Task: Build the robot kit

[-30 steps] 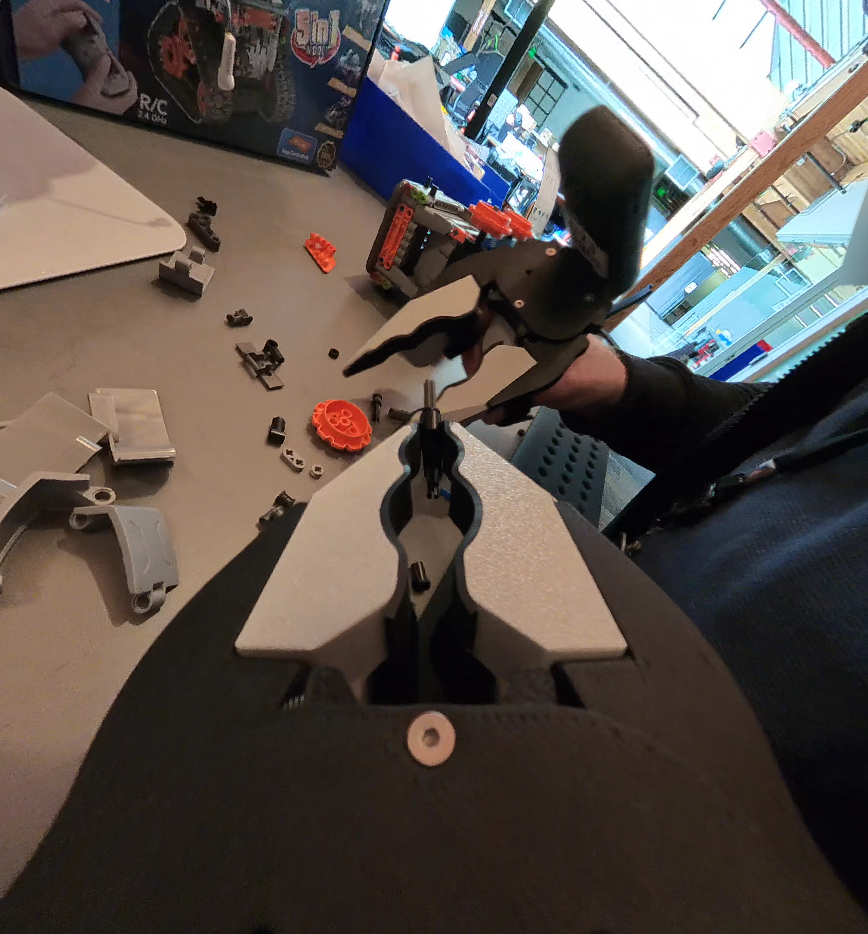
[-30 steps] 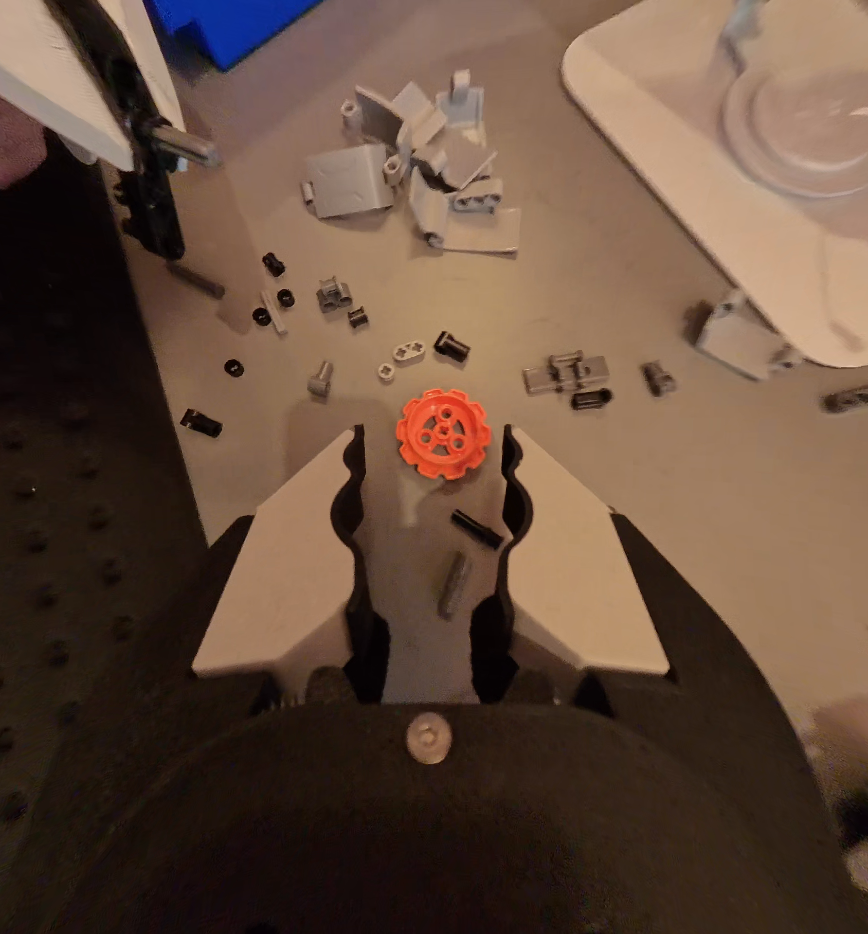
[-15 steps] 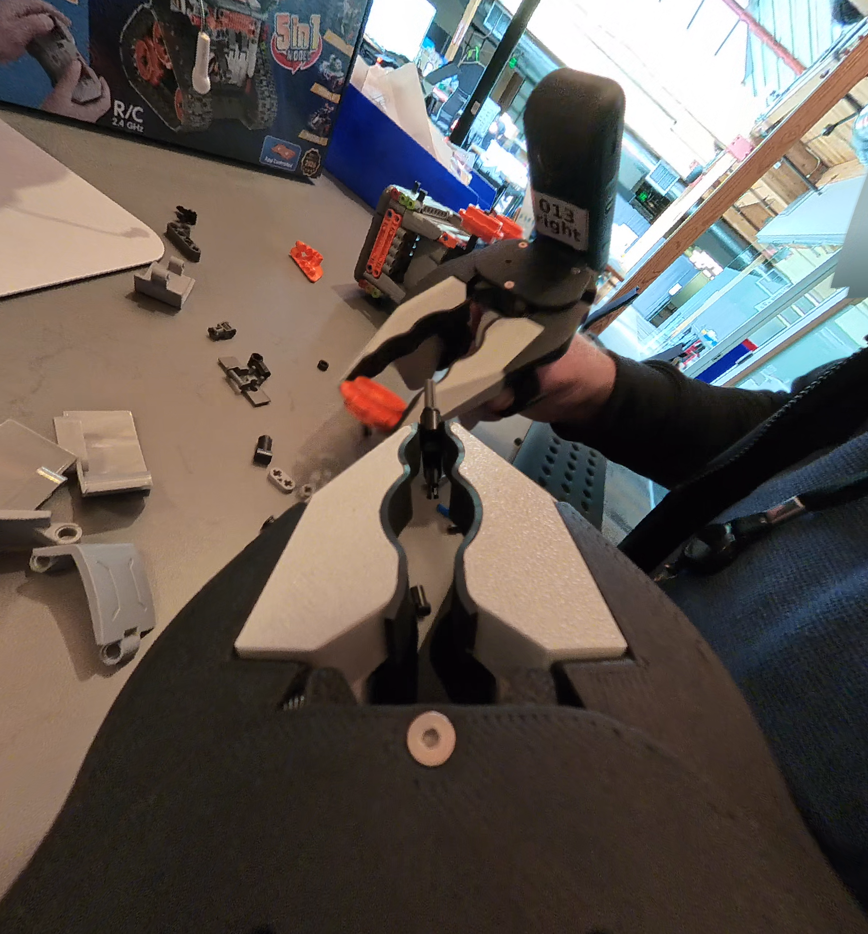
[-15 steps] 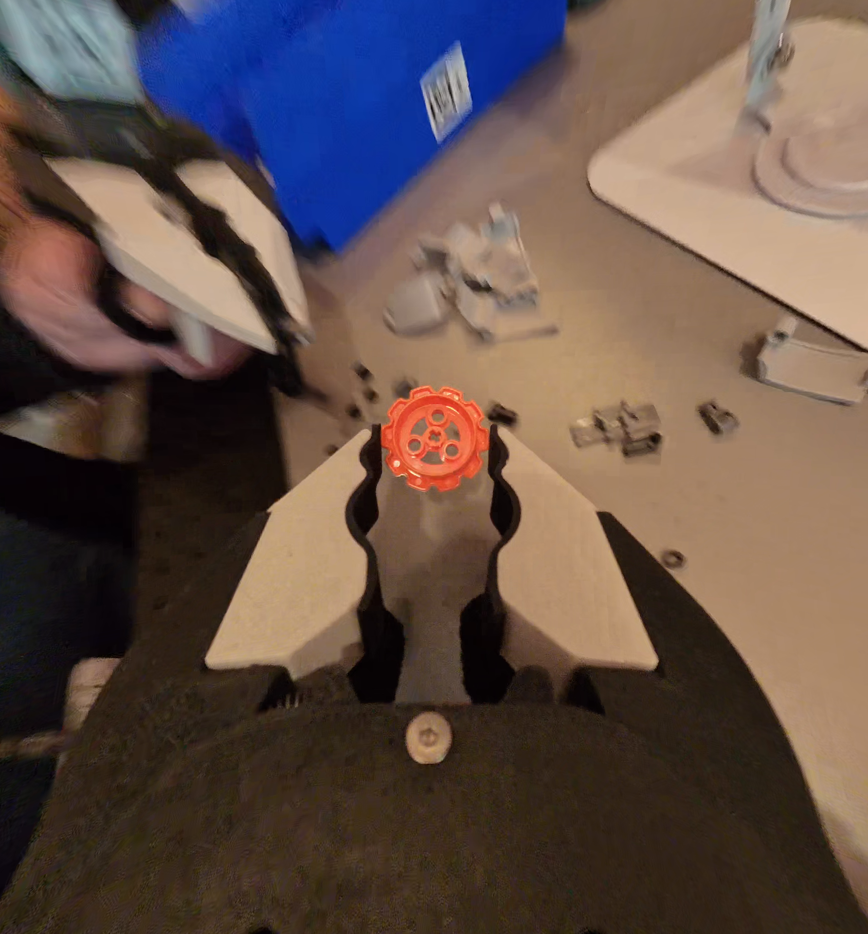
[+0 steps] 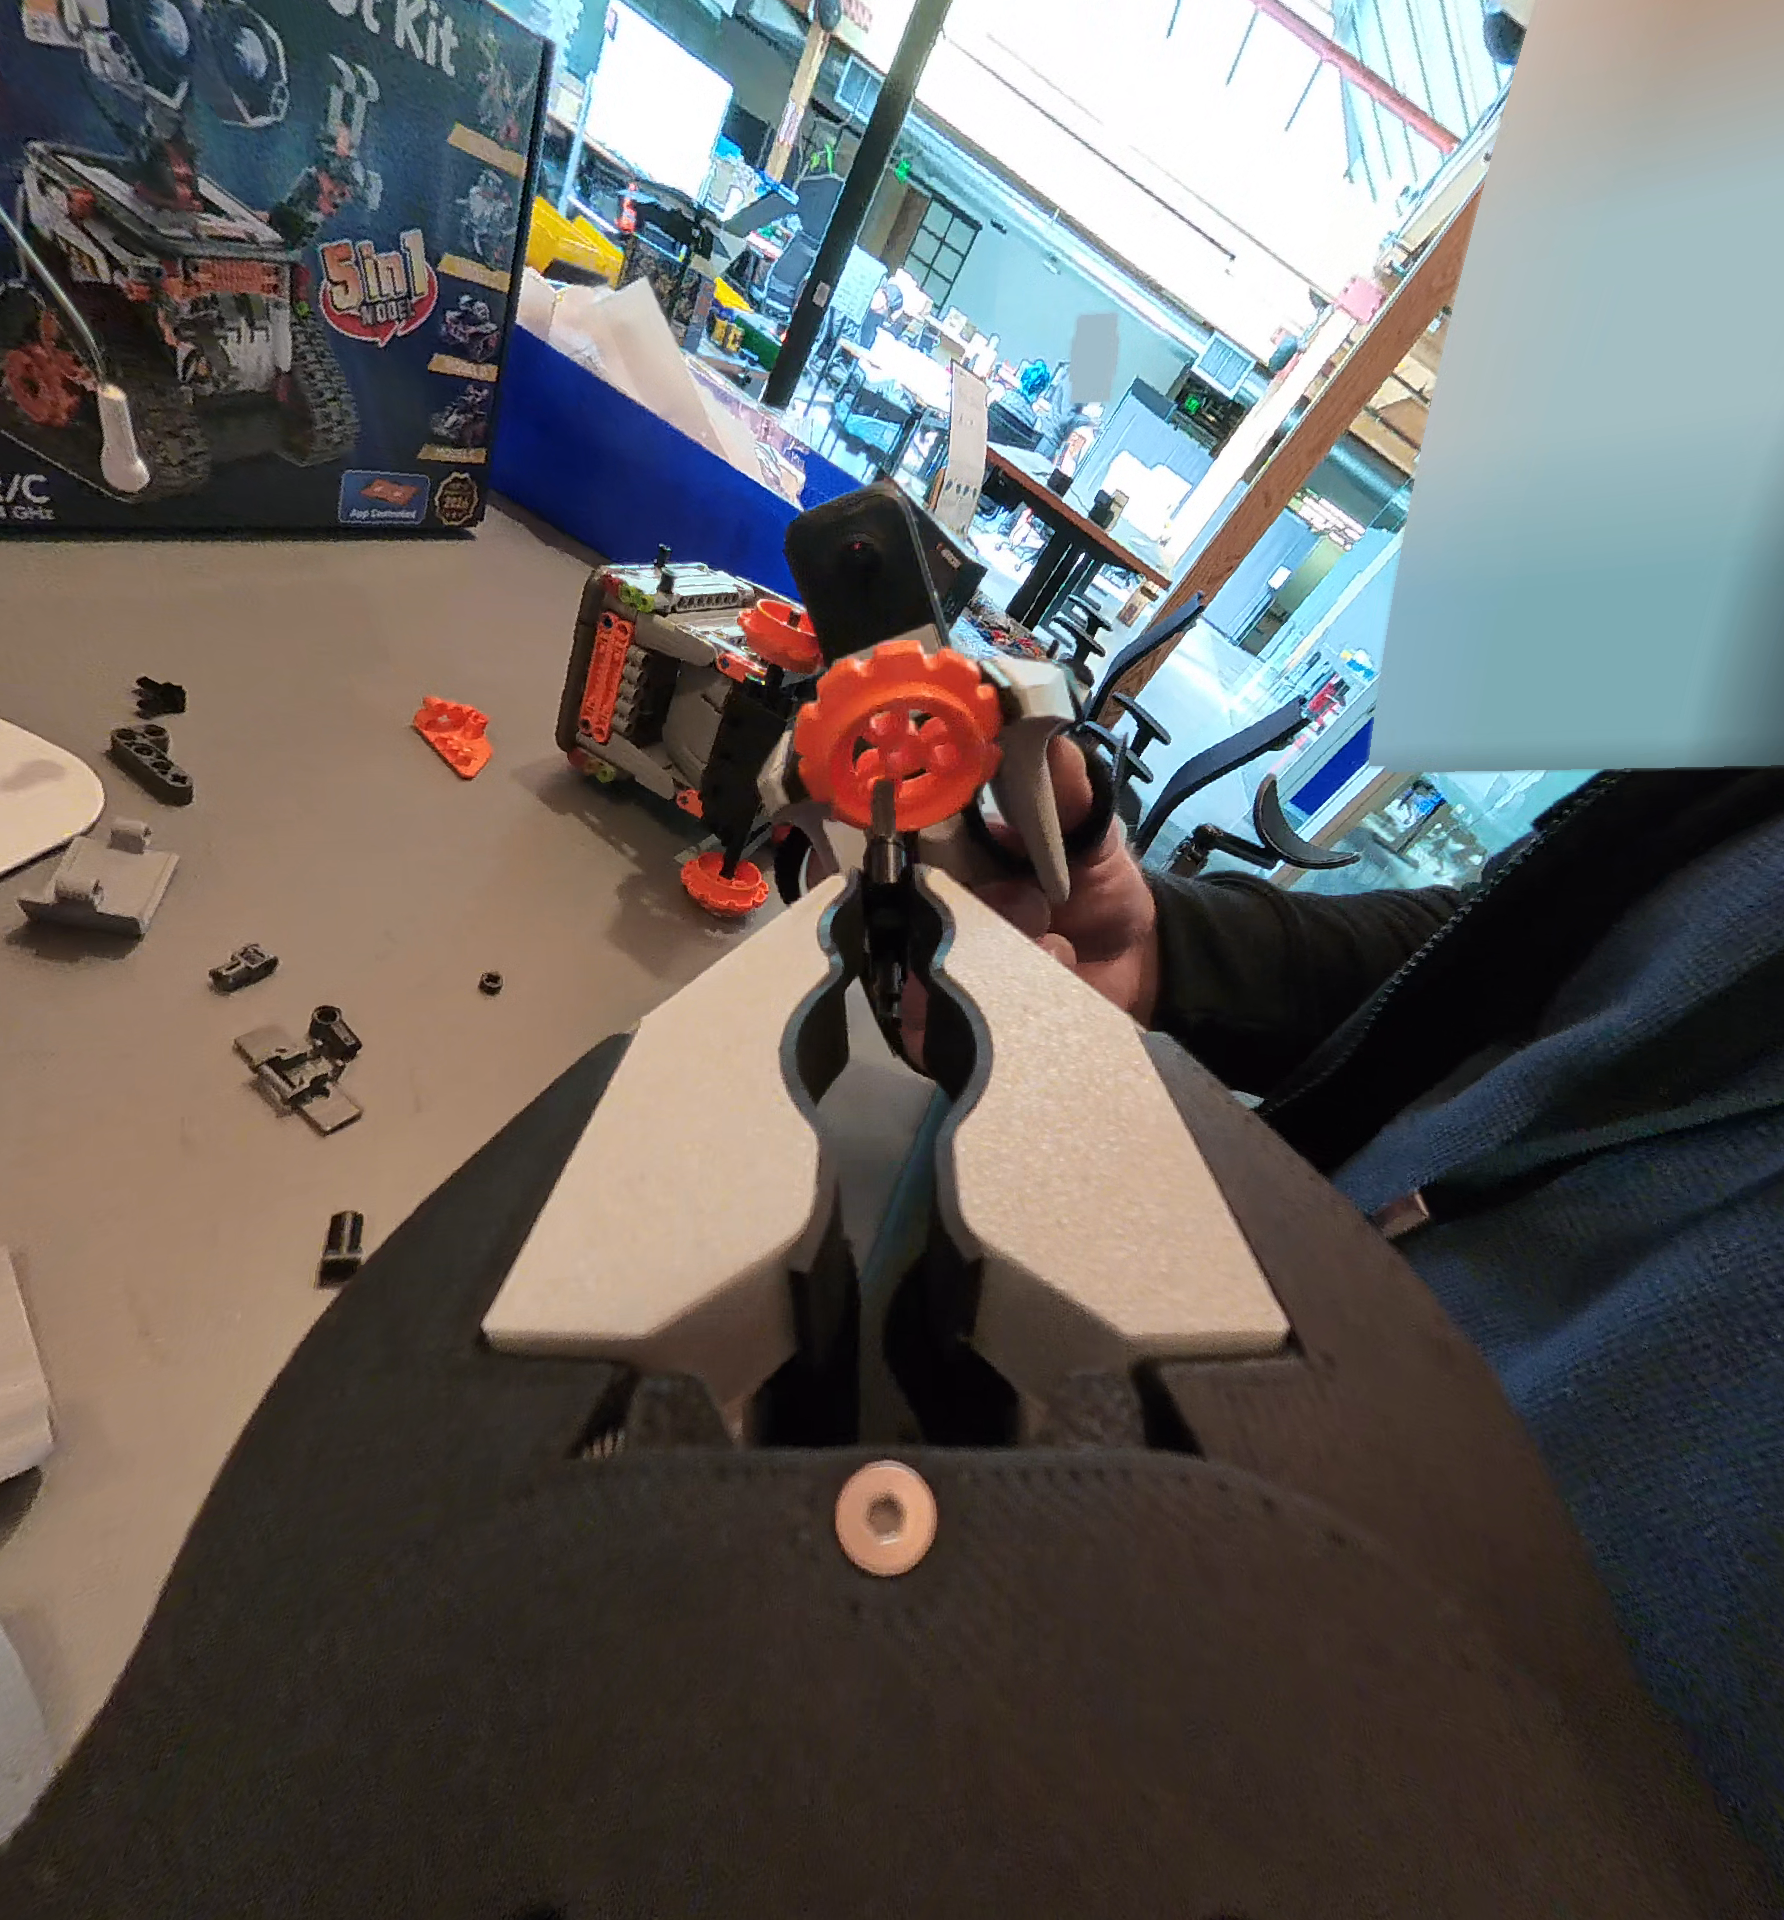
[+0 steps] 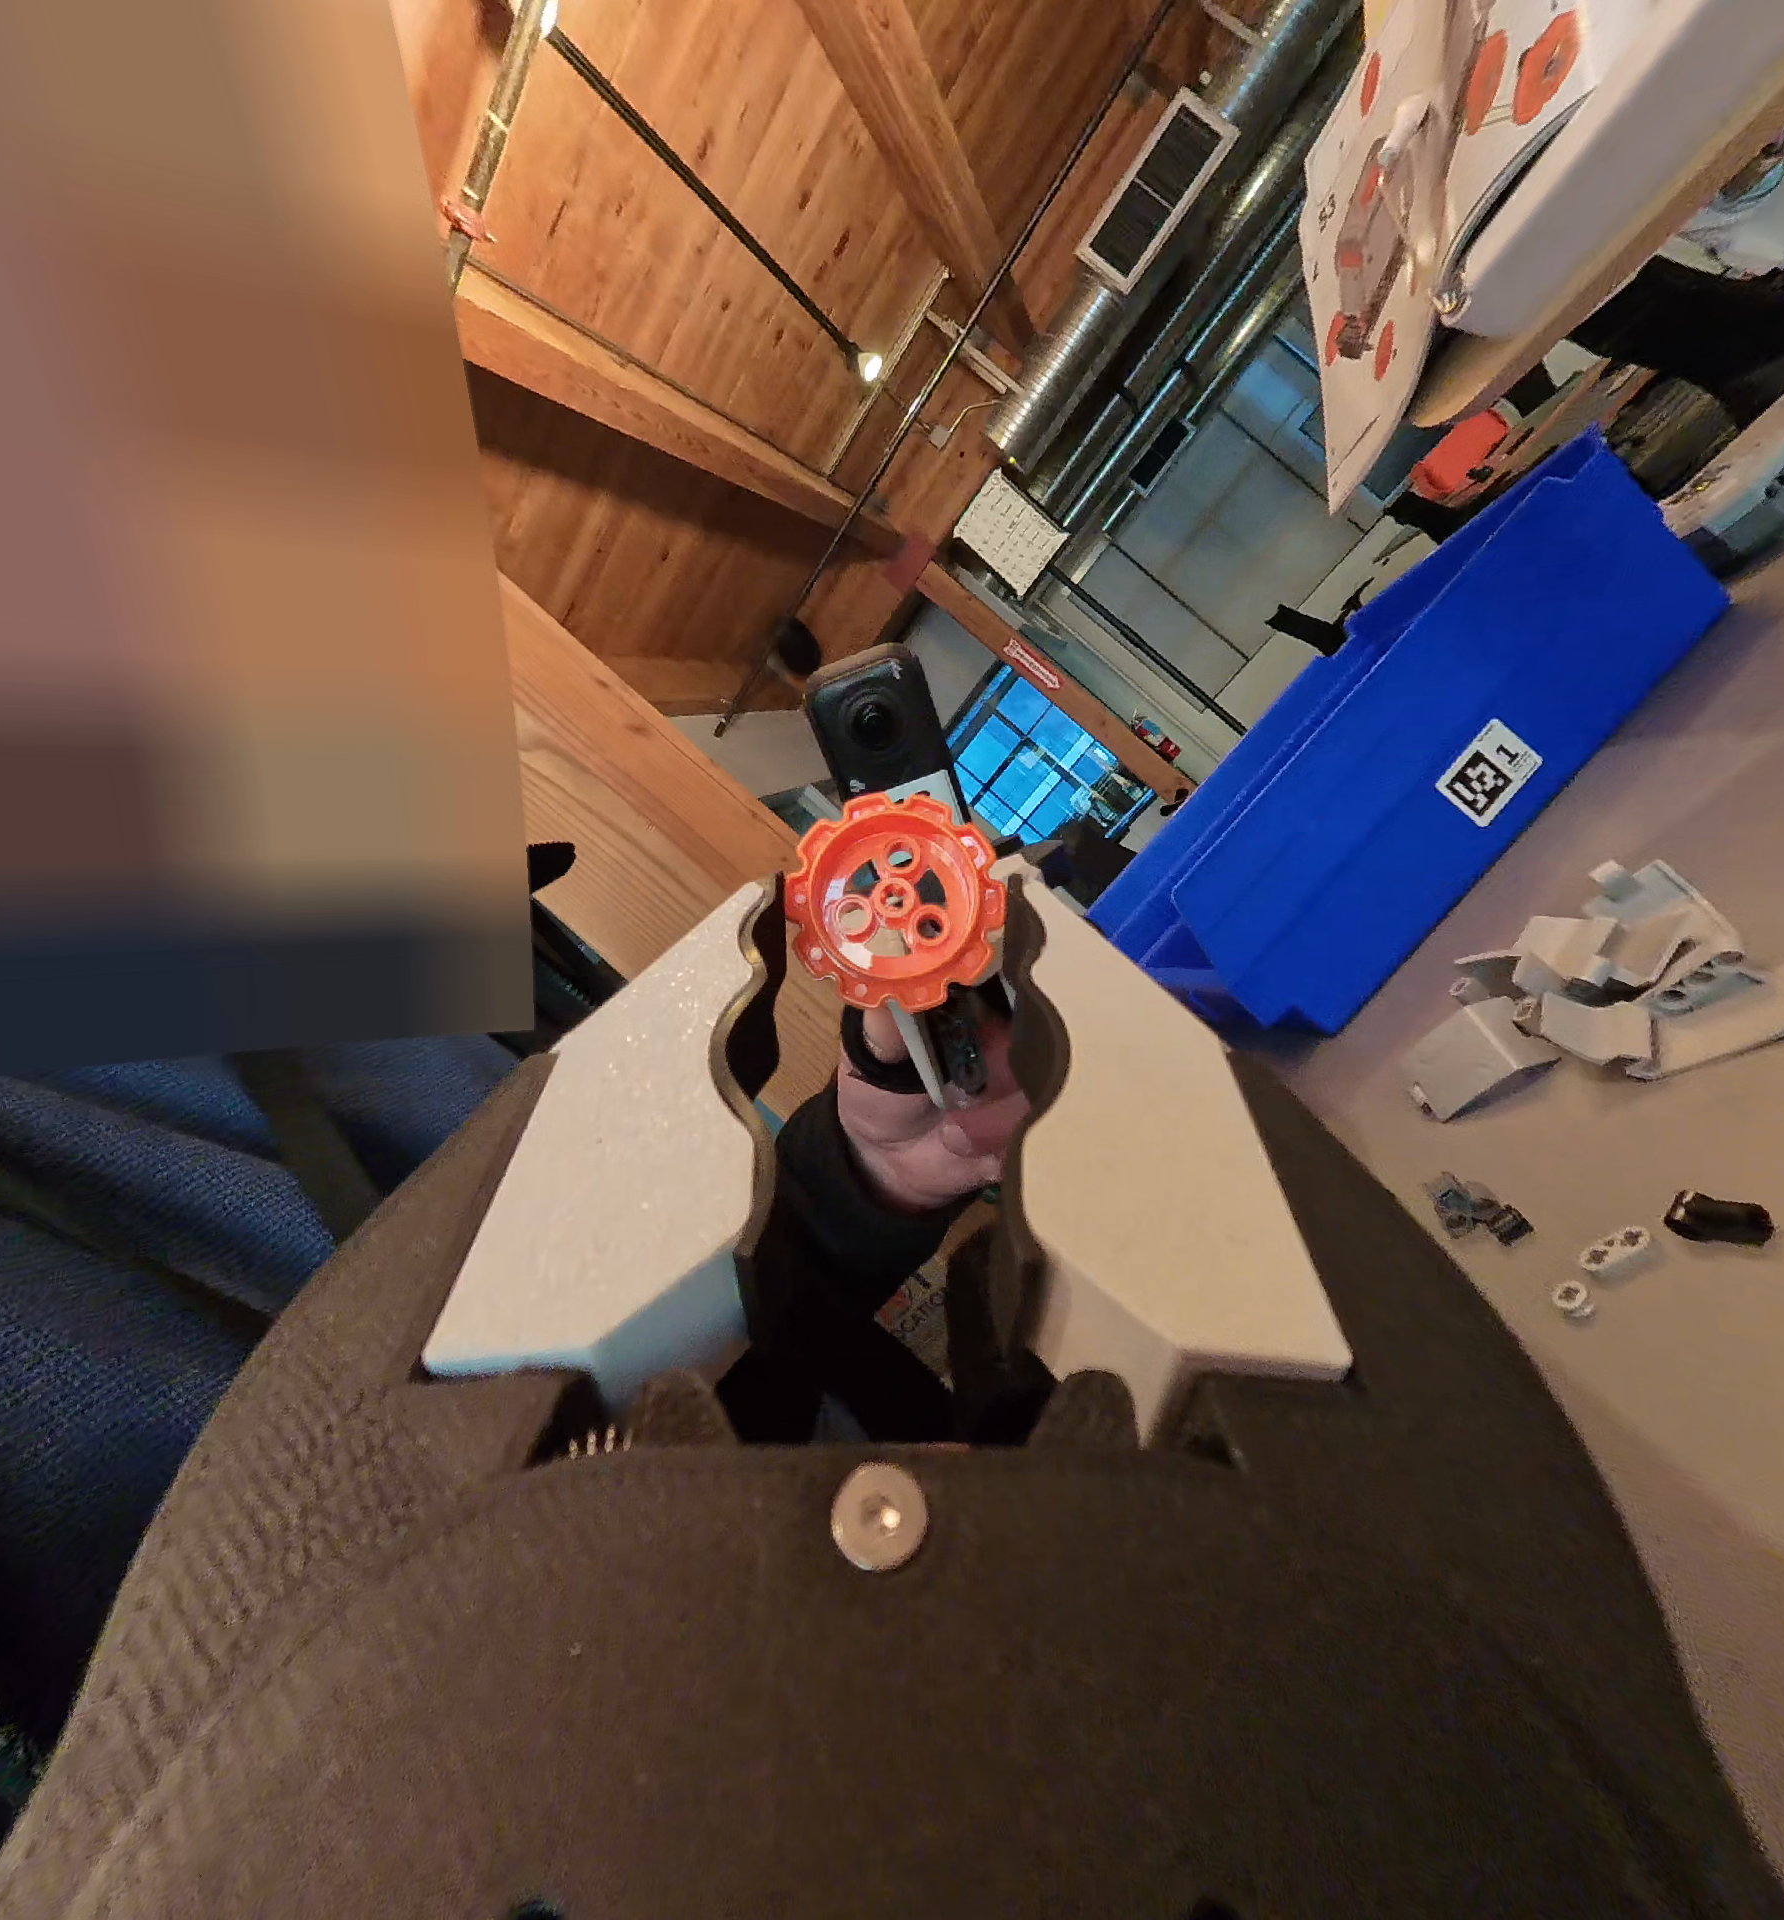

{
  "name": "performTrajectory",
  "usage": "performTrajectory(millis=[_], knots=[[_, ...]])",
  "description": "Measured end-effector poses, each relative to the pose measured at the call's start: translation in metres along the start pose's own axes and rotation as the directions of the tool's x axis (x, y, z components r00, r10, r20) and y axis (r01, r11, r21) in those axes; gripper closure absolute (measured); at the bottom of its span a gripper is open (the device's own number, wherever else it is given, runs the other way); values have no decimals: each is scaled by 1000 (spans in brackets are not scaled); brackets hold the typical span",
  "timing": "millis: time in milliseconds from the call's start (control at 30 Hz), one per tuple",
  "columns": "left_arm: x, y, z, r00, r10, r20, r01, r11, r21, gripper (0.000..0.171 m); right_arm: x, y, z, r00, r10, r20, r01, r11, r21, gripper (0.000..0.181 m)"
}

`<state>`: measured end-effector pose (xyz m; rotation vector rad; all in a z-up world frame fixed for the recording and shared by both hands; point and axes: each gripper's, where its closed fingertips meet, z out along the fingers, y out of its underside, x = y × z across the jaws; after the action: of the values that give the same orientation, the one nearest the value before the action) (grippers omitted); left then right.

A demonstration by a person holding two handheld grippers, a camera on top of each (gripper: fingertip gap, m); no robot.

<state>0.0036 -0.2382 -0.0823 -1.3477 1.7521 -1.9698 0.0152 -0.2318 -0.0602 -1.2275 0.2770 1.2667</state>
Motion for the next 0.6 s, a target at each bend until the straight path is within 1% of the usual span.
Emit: performTrajectory(millis=[67,133,200,267,433,600], knots=[[6,-6,0,1000,1,-16,0,1000,15,166,-2,-5,-2,1000,-9,-3,9,1000,27,141],[8,-9,0,1000,4,-5,-4,1000,21,166,-5,-10,-4,1000,1,9,-2,999,53,141],[13,-13,1,1000,-1,-24,2,1000,30,166,-8,-9,-3,1000,5,25,-7,999,54,142],[12,-13,2,1000,15,5,-15,1000,9,166,-12,-9,-2,999,16,41,-19,998,61,141],[18,-21,3,1000,12,2,-12,1000,23,166,-19,-10,1,996,34,85,-41,995,87,142],[19,-20,2,1000,19,14,-19,1000,7,166,-20,-9,3,997,19,71,-25,997,78,142]])
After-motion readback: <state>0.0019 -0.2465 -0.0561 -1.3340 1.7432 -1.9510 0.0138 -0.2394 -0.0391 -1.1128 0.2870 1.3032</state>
